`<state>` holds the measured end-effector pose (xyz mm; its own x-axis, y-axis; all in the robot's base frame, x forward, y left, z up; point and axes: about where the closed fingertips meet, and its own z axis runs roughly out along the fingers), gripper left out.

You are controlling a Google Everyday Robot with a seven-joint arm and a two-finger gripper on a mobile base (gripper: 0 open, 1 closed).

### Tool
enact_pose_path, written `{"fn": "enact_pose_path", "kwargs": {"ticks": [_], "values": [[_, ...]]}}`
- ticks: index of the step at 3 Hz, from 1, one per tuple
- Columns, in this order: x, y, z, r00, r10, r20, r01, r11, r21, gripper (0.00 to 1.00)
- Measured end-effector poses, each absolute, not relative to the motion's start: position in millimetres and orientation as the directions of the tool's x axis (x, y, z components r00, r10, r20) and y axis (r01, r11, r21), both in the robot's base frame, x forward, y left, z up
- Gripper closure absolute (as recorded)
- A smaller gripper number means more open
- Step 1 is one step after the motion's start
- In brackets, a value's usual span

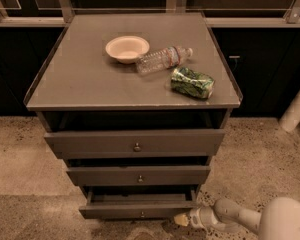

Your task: Close bottom drawer

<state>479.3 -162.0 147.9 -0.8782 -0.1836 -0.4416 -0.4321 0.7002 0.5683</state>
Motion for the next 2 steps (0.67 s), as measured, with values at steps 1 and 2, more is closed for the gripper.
{"fn": "enact_pose_path", "kwargs": {"ticks": [1, 2], "values": [[504, -158, 157, -0.844, -0.177, -0.507, -0.469, 0.703, 0.534, 1.00], [526, -155, 166, -0.807, -0.177, -0.563, -0.501, 0.710, 0.495, 1.00]]}}
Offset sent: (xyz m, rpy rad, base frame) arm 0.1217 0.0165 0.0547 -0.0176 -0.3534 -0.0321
